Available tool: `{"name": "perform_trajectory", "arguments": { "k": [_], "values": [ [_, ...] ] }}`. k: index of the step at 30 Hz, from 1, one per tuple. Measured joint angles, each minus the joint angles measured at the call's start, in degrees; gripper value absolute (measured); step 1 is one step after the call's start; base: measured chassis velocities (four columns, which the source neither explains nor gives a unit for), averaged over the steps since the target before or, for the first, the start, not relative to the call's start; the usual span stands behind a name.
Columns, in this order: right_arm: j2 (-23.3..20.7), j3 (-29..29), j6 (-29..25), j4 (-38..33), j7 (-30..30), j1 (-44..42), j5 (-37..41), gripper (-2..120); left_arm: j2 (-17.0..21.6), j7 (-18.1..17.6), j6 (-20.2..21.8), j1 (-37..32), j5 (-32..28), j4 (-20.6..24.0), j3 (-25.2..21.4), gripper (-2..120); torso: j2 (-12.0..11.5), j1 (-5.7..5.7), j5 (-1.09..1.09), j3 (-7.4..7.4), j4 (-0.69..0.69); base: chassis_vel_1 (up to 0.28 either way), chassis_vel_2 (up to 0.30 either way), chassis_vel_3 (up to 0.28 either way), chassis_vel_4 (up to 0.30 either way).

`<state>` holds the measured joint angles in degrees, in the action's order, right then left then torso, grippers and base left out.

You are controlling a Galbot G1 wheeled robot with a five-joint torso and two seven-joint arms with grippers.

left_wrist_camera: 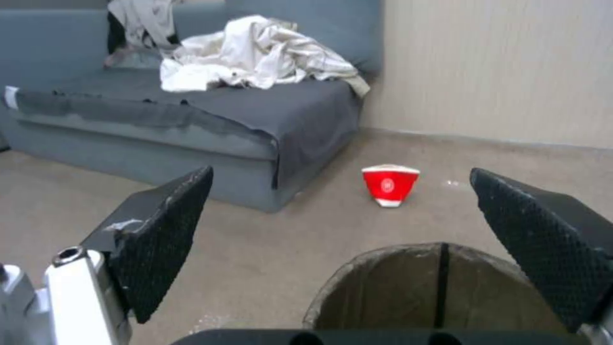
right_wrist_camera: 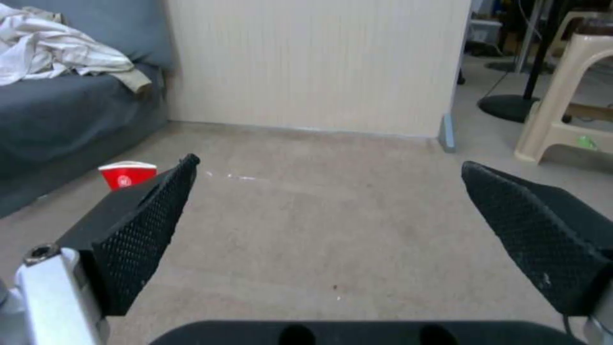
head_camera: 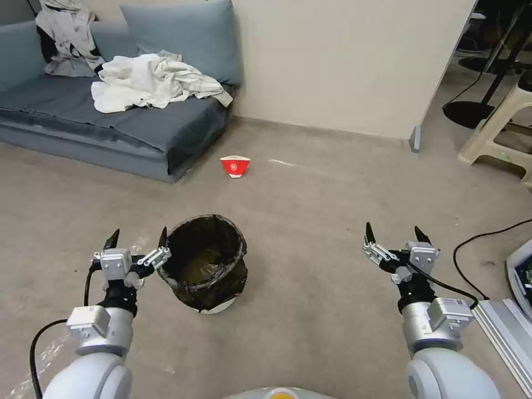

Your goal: Pick up the trash can from the floor.

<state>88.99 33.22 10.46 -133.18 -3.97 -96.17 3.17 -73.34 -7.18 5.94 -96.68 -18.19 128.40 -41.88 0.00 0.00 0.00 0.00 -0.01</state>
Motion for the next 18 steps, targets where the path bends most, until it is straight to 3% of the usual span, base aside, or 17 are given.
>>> {"name": "perform_trajectory", "arguments": {
  "k": [4,7,11,18],
  "values": [
    [-1.0,0.5,0.4,0.9,0.0,0.6,1.8,100,4.2,0.2,2.4,3.3,-3.5,-4.8,-0.1,100,0.0,0.01,-0.01,0.00,0.01,0.000,0.000,0.000,0.000],
    [-2.2,1.4,1.6,1.5,0.0,1.1,3.8,100,7.2,1.0,3.4,7.4,-4.4,-10.8,0.6,100,0.0,0.01,-0.02,0.00,0.01,0.000,0.000,0.000,0.000],
    [-2.7,1.9,2.0,2.2,0.0,1.5,4.4,100,8.9,1.5,4.6,10.1,-5.2,-13.5,1.5,100,0.0,0.01,0.00,0.00,0.01,0.000,0.000,0.000,0.000],
    [-2.3,1.7,2.6,5.6,-1.1,3.8,4.5,100,13.0,3.7,13.5,18.2,-9.3,-19.1,4.9,100,0.0,0.01,0.00,0.01,0.01,0.000,0.000,0.000,0.000]
  ]
}}
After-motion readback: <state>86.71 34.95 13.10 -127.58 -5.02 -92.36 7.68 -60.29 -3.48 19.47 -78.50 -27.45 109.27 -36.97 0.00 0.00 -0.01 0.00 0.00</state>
